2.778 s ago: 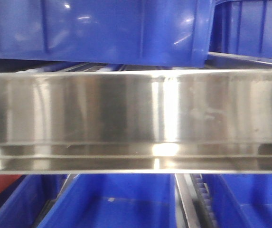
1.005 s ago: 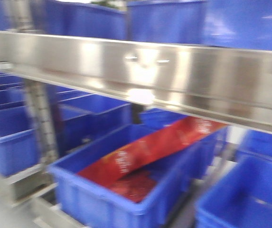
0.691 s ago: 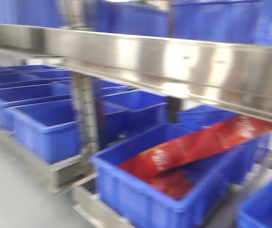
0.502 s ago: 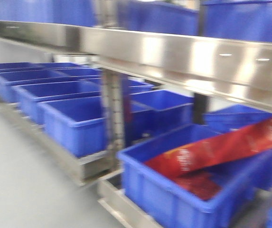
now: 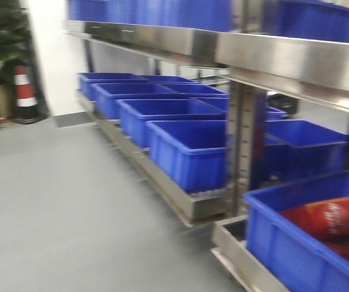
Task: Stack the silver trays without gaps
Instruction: 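Drive the base away from the shelf holding the tray in both grippers, then drive past the red table and cone toward the other blue-bin shelf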
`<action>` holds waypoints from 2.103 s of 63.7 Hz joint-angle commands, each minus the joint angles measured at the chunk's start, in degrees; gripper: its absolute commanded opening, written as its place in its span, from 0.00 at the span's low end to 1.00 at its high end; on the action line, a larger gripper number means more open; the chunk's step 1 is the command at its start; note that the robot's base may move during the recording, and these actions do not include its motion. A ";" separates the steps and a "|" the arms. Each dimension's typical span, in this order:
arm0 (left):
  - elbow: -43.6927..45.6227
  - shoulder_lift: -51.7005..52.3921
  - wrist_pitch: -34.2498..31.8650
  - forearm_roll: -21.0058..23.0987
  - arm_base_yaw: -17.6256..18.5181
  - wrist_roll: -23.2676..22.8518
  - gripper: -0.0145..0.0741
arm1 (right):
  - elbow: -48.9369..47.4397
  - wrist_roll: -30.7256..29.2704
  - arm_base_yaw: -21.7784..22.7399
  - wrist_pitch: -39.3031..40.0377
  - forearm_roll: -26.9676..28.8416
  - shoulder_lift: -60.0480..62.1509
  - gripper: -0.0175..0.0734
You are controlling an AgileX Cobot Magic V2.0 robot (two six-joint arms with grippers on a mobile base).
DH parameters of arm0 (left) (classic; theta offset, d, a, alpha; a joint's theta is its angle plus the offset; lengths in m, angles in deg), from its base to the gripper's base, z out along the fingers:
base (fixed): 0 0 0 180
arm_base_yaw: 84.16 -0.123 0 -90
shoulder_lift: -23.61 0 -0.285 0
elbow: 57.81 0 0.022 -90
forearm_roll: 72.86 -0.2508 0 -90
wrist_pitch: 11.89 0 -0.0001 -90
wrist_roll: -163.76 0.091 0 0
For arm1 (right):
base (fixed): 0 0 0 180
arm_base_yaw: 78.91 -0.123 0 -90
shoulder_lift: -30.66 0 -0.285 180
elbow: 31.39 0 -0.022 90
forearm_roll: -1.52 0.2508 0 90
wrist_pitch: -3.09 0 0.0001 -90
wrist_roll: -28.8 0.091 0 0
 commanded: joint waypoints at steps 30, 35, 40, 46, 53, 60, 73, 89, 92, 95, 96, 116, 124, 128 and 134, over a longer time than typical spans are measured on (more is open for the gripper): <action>0.83 0.73 -1.83 2.03 0.25 0.44 0.14 | -0.47 -0.93 -0.25 4.64 -0.66 0.49 0.11; 0.83 0.73 -1.83 2.03 0.25 0.44 0.14 | -0.47 -0.93 -0.25 4.64 -0.66 0.49 0.11; 0.83 0.73 -1.83 2.03 0.25 0.44 0.14 | -0.47 -0.93 -0.25 4.64 -0.66 0.49 0.11; 0.83 0.73 -1.83 2.03 0.25 0.44 0.14 | -0.47 -0.93 -0.25 4.79 -0.66 0.49 0.11; 0.83 0.73 -1.83 2.03 0.25 0.44 0.14 | -0.47 -0.93 -0.25 4.79 -0.66 0.49 0.11; 0.83 0.73 -1.83 2.03 0.25 0.44 0.14 | -0.47 -0.93 -0.25 4.79 -0.66 0.49 0.11; 0.83 0.73 -1.83 2.03 0.25 0.44 0.14 | -0.47 -0.93 -0.25 4.91 -0.66 0.49 0.11; 0.83 0.73 -1.83 2.03 0.25 0.44 0.14 | -0.47 -0.93 -0.25 4.91 -0.66 0.49 0.11; 0.83 0.73 -1.83 2.03 0.25 0.44 0.14 | -0.47 -0.93 -0.25 4.91 -0.66 0.49 0.11; 0.83 0.73 -1.83 2.03 0.25 0.44 0.14 | -0.47 -0.93 -0.25 4.91 -0.66 0.49 0.11; 0.83 0.73 -1.83 2.03 0.25 0.44 0.14 | -0.47 -0.93 -0.25 4.91 -0.66 0.49 0.11; 0.83 0.73 -1.83 2.03 0.25 0.44 0.14 | -0.47 -0.93 -0.25 4.91 -0.66 0.49 0.11; 0.83 0.73 -1.83 2.03 0.25 0.44 0.14 | -0.47 -0.93 -0.25 4.91 -0.66 0.49 0.11; 0.83 0.73 -1.83 2.03 0.25 0.44 0.14 | -0.47 -0.93 -0.25 4.91 -0.66 0.49 0.11; 0.83 0.73 -1.83 2.03 0.25 0.44 0.14 | -0.47 -0.93 -0.25 4.91 -0.66 0.49 0.11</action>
